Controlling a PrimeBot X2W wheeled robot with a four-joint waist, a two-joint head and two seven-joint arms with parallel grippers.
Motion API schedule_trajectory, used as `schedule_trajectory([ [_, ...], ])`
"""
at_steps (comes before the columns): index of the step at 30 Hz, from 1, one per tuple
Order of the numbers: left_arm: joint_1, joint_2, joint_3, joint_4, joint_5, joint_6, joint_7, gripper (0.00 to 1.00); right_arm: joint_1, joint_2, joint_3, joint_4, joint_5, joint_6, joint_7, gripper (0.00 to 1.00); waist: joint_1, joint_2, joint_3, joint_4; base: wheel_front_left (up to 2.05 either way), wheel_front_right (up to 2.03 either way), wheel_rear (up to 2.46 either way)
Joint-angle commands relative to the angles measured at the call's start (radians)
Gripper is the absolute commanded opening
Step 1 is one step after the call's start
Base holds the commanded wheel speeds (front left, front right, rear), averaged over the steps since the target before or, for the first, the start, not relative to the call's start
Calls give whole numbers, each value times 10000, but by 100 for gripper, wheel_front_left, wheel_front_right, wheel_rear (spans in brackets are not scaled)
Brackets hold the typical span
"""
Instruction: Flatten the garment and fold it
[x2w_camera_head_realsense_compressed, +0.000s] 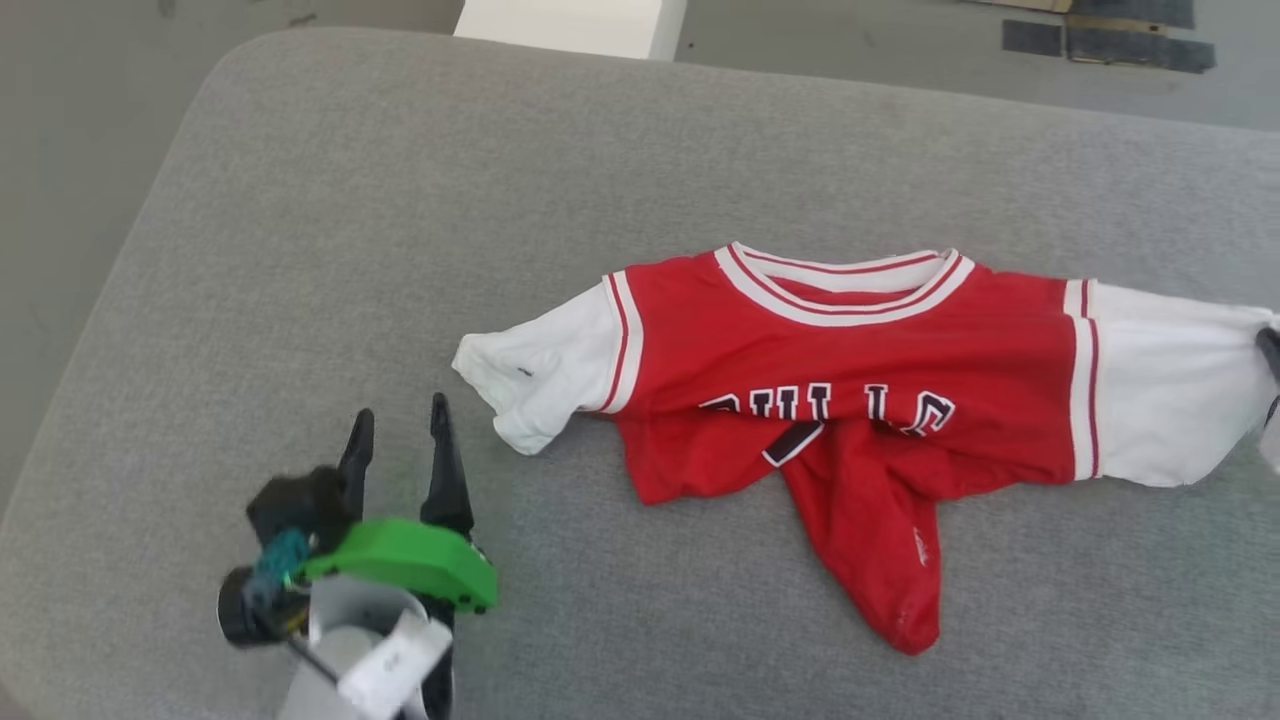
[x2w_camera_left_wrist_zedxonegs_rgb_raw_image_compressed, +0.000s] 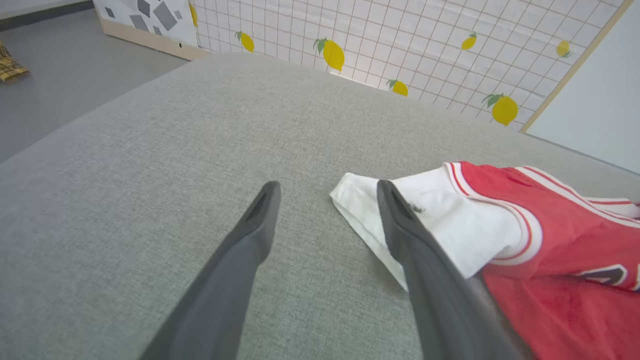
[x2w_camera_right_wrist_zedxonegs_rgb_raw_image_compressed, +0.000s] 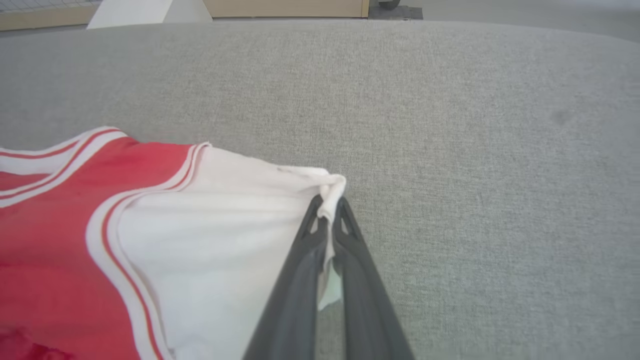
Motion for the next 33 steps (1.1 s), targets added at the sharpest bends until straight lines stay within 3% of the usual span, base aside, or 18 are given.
schedule_trajectory([
  [1, -529, 241, -10, 135, -50, -108, 378, 100, 273, 146, -59, -285, 43, -17, 4, 0, -1, 0, -147, -201, 0, 0, 0],
  [6, -2183, 697, -111, 1095, -329, -269, 2696, 100, 898, 566, -7, -1279, 129, -17, 158, 0, -1, 0, -2, -348, 0, 0, 0],
  [11, -3628, 1157, -503, 2533, -254, 55, 6026, 100, 1088, 804, 354, -1950, 172, -17, 332, 0, -1, 0, 288, -604, 0, 0, 0],
  [13, -3993, 1200, -629, 2827, -259, 103, 6804, 100, 1094, 834, 475, -2127, 184, -17, 375, 0, -1, 0, 415, -694, 0, 0, 0],
  [17, -4316, 1229, -957, 3302, -169, 99, 7744, 100, 1078, 756, 641, -2378, 231, -17, 431, 0, -1, 0, 671, -828, 0, 0, 0],
  [22, -4206, 880, -1235, 3749, -486, -275, 8085, 100, 1076, 625, 703, -2481, 290, -17, 445, 0, -1, 0, 830, -885, 0, 0, 0],
  [23, -4164, 821, -1288, 3800, -542, -353, 8132, 55, 1083, 608, 700, -2479, 288, -17, 441, 0, -1, 0, 836, -884, 0, 0, 0],
  [24, -4124, 775, -1323, 3857, -601, -421, 8154, 0, 1092, 592, 696, -2473, 287, -17, 437, 0, -1, 0, 838, -877, 0, 0, 0],
  [29, -4061, 697, -1253, 3953, -855, -587, 7952, 0, 1127, 606, 706, -2374, 243, -17, 336, 0, -1, 0, 637, -793, 0, 0, 0],
  [33, -4310, 704, -908, 3547, -1027, -617, 7104, 0, 1001, 592, 787, -2283, 240, -17, 90, 0, -1, 0, 259, -718, 0, 0, 0],
])
